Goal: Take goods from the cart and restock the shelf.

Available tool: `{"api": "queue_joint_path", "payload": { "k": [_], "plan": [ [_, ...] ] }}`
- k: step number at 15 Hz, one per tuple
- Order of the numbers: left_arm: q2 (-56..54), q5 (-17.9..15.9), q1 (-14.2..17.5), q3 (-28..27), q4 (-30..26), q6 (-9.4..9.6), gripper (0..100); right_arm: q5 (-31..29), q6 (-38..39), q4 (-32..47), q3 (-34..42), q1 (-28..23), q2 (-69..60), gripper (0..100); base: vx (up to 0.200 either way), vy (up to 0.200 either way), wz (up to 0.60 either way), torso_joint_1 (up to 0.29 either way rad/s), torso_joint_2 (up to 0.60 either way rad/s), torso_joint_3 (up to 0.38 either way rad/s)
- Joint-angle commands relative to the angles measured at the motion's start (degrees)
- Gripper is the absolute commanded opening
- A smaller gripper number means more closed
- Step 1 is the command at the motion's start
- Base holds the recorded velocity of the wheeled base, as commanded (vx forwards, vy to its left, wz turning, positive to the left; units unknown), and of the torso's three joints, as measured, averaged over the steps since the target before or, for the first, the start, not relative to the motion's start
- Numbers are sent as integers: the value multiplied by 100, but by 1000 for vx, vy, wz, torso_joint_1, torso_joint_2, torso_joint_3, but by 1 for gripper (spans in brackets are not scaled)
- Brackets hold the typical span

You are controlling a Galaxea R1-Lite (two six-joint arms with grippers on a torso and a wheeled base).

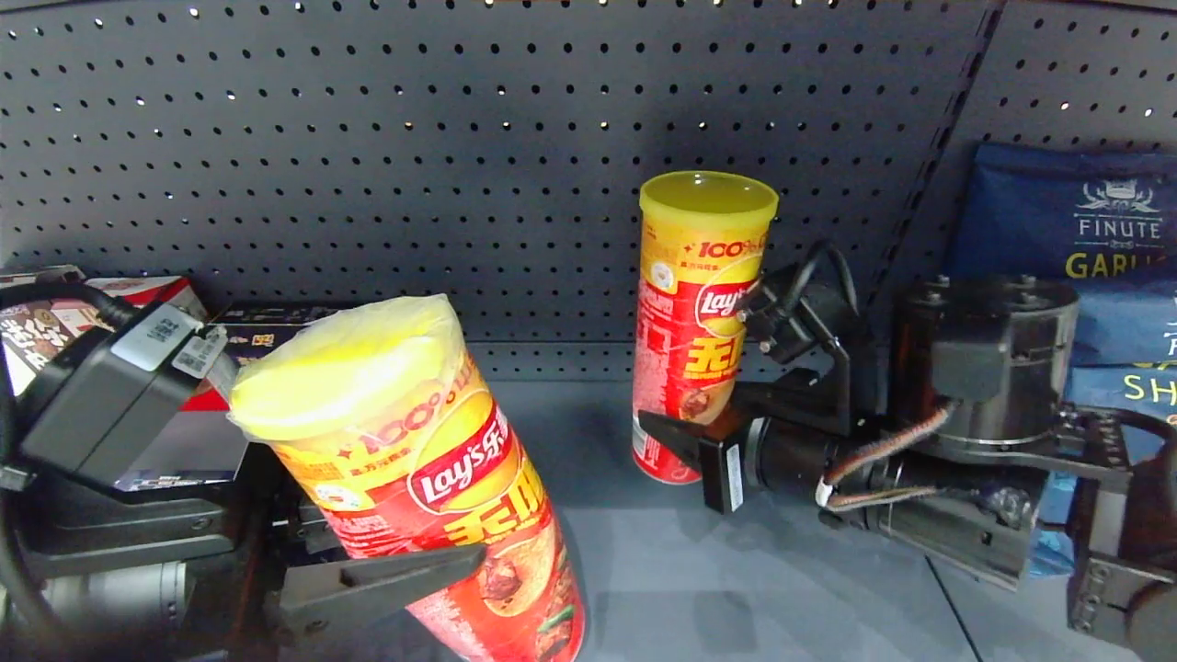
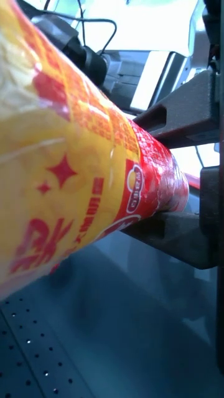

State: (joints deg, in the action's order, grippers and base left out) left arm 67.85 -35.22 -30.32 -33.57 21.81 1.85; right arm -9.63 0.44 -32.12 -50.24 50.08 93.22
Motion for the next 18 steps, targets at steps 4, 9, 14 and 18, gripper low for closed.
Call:
{"api": "queue_joint_path", "payload": {
  "k": [4, 9, 14, 18],
  "plan": [
    [351, 6, 0, -334, -1, -1, 0, -408, 325, -391, 981, 564, -621, 0, 0, 0, 0, 0, 0, 0],
    [615, 6, 0, -519, 16, 8, 0, -496, 325, -1332, 1895, 802, -595, 0, 0, 0, 0, 0, 0, 0],
    [641, 6, 8, -527, 16, -1, 0, -487, 334, -1332, 2132, 881, -577, 0, 0, 0, 0, 0, 0, 0],
    [641, -3, 96, -527, 16, 8, 0, -487, 343, -1332, 2176, 925, -428, 0, 0, 0, 0, 0, 0, 0]
  ]
}}
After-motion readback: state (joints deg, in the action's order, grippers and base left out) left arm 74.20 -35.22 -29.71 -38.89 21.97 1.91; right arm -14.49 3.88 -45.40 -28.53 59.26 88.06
